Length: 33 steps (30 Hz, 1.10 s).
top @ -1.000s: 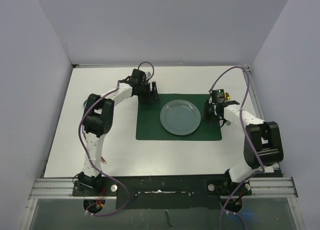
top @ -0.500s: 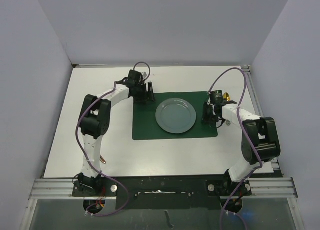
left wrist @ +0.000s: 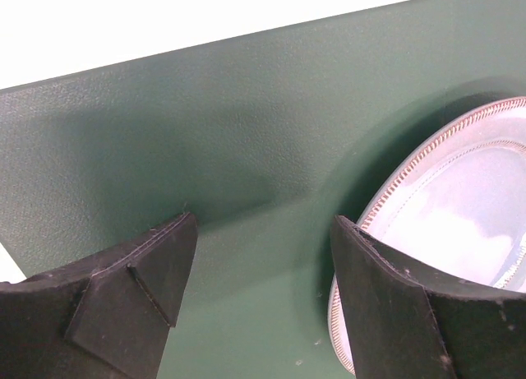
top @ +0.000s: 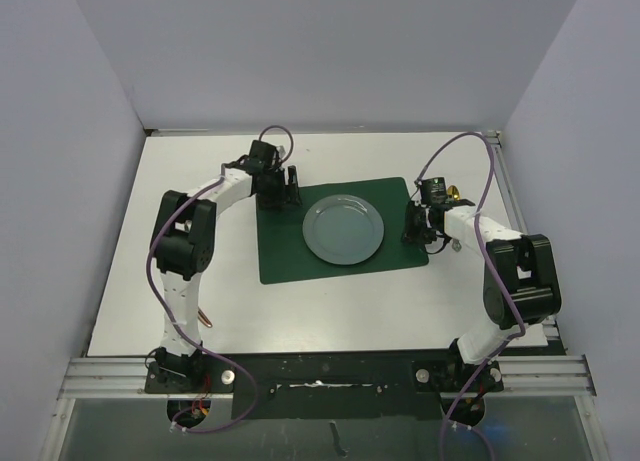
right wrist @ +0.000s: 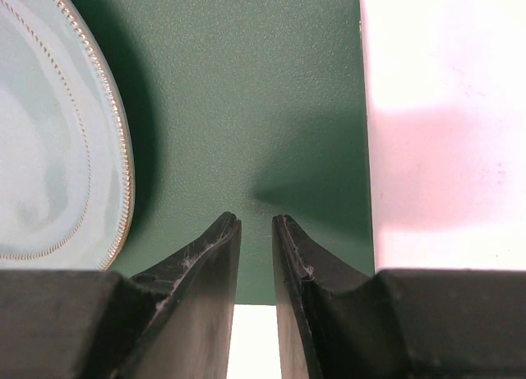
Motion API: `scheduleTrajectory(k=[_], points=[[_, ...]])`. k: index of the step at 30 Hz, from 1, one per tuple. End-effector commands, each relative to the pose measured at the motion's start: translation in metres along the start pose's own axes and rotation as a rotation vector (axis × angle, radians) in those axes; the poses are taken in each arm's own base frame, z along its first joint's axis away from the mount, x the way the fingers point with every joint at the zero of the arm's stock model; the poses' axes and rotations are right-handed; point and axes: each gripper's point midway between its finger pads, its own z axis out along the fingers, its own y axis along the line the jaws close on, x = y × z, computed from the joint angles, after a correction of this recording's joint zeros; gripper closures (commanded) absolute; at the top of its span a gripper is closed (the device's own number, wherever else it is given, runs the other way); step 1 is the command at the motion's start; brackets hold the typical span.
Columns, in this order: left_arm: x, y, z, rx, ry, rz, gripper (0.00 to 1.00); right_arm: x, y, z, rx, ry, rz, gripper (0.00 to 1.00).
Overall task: Set the dinner table for one person
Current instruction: Adjust the napkin at the center of the board.
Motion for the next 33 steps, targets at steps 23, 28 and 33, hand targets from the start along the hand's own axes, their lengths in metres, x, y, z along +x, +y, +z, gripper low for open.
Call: scheduleTrajectory(k=[23, 28, 33], points=[[0.009, -0.012, 0.045, 0.027, 0.085, 0.185, 0.29, -0.022, 0.002, -0.008, 0.006, -0.045, -0.022, 0.76], [0.014, -0.01, 0.037, 0.012, 0.083, 0.176, 0.28, -0.022, 0.003, -0.003, -0.003, -0.039, -0.018, 0.76], [0.016, -0.01, 0.024, 0.003, 0.07, 0.17, 0.28, -0.024, 0.006, 0.002, -0.013, -0.033, -0.016, 0.76]])
